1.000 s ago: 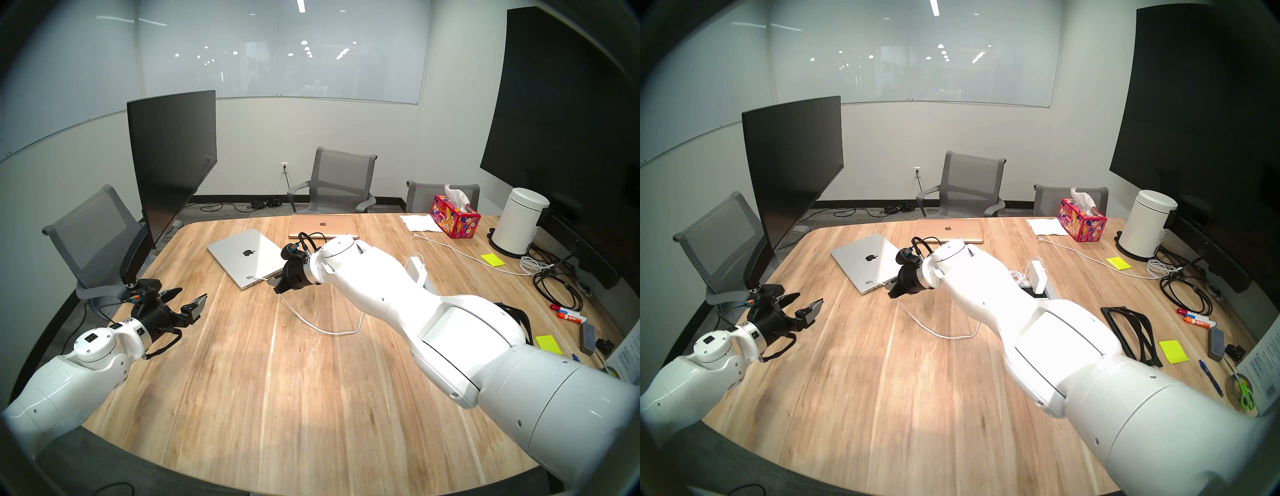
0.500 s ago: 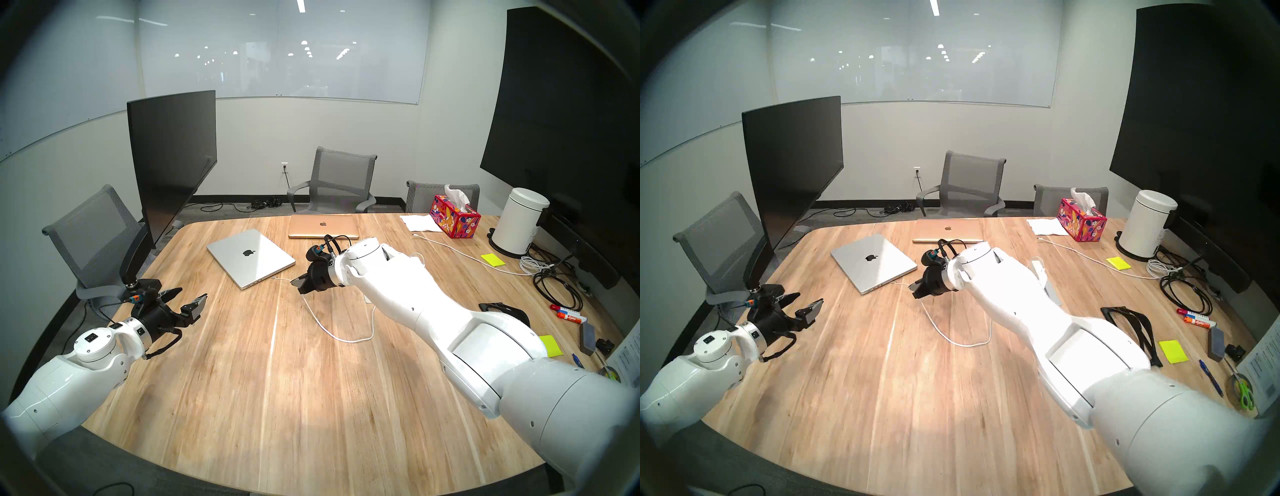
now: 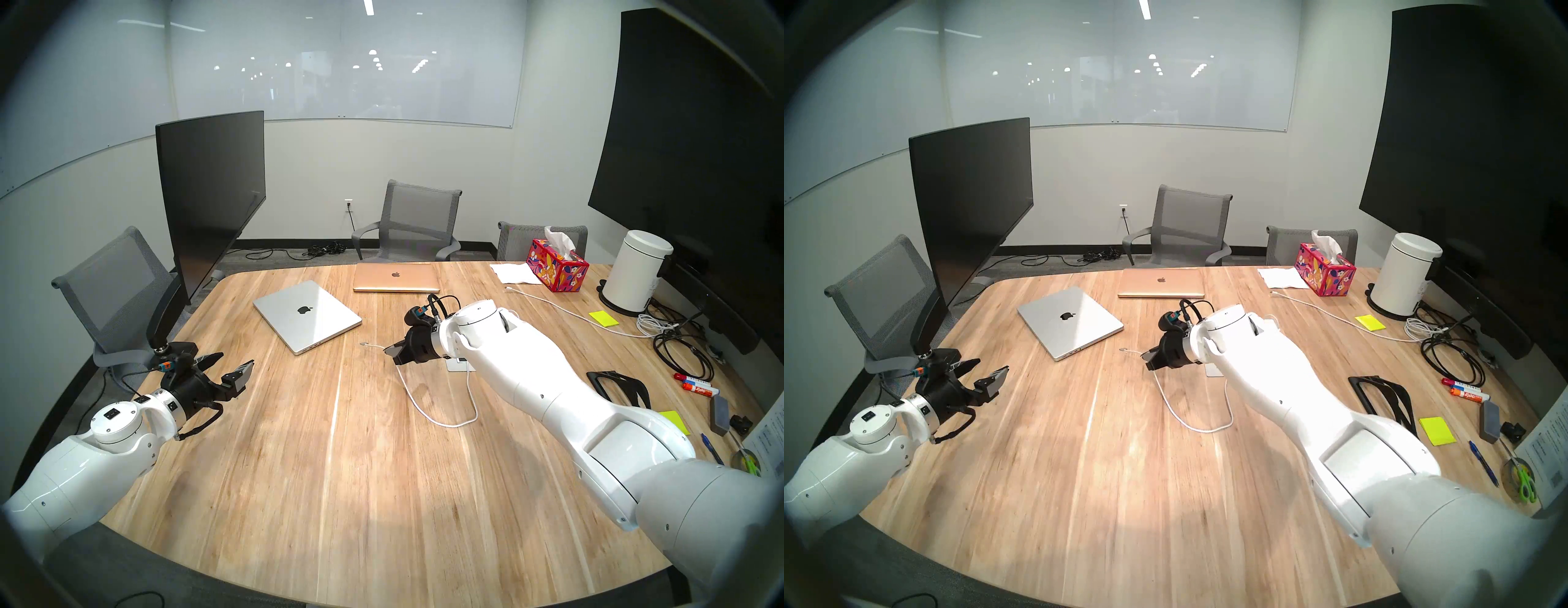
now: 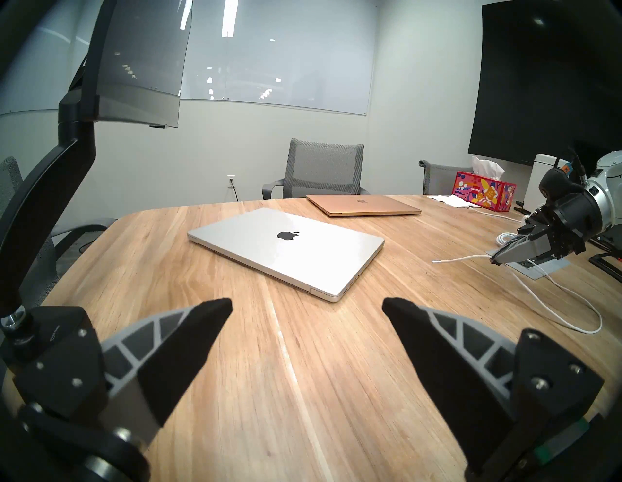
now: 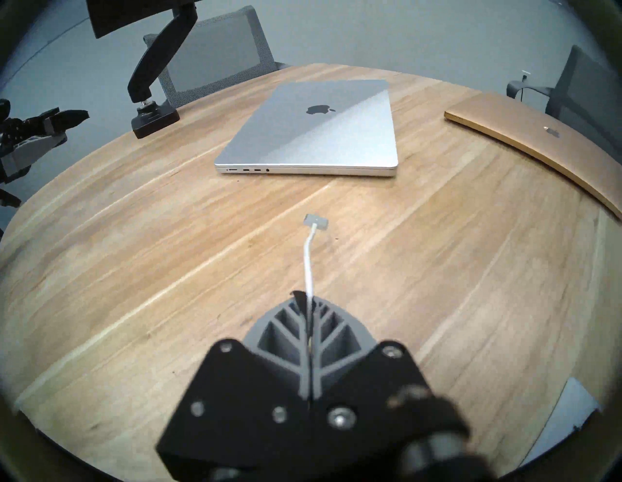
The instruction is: Unplug the charging cable from the port of the MacBook and lay it on the desk
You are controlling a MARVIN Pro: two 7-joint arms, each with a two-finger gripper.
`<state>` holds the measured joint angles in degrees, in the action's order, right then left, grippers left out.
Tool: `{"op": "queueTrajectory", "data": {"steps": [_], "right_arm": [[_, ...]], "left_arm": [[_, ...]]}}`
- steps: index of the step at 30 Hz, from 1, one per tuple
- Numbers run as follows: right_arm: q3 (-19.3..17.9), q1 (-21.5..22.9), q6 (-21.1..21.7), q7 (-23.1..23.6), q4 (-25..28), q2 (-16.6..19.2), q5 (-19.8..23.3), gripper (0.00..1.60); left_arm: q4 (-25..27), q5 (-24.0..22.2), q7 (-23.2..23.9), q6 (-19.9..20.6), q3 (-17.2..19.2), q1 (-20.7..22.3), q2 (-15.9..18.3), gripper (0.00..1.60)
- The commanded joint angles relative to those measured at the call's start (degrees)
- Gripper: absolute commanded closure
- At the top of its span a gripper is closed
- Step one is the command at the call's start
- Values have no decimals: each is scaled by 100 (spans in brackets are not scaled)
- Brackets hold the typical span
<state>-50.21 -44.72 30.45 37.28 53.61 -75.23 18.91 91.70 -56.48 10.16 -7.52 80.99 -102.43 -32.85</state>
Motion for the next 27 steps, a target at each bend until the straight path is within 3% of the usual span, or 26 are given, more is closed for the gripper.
{"op": "queueTrajectory", "data": {"steps": [1, 20, 27], "right_arm": [[-254, -248, 137, -86, 671, 471, 106, 160], [-899, -1367, 655, -389, 2131, 1328, 411, 160], [-1142, -1766, 787, -639, 2549, 1489, 490, 160]], "left_arm": [[59, 3, 2, -44, 54, 37, 21, 0], [61, 2, 0, -49, 54, 35, 23, 0], [66, 2, -2, -56, 59, 29, 25, 0]]}}
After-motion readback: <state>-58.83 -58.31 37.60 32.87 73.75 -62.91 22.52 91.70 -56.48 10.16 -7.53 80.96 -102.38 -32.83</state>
